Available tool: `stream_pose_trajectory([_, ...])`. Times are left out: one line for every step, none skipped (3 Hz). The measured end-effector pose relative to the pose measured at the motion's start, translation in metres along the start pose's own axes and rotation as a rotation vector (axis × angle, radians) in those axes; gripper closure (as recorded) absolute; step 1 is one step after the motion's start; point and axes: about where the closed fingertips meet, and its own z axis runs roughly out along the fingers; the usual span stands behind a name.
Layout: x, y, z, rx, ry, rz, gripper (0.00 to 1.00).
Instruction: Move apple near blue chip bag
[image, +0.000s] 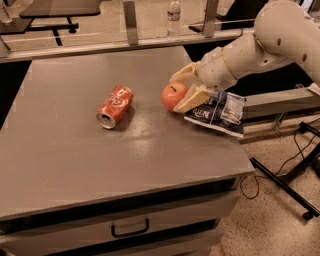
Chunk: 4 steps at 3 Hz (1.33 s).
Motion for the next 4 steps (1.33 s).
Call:
stream_pose_trajectory([0.001, 0.001, -0.006, 0.01, -0.01, 0.018, 0.2])
stream_pose_trajectory([-0.009, 0.0, -0.012, 0.023, -0.035, 0.014, 0.0])
stream_pose_trajectory([-0.028, -0.002, -0.026, 0.037, -0.046, -0.013, 0.0])
stream_pose_trajectory([-0.035, 0.001, -0.042, 0.057, -0.04, -0.016, 0.0])
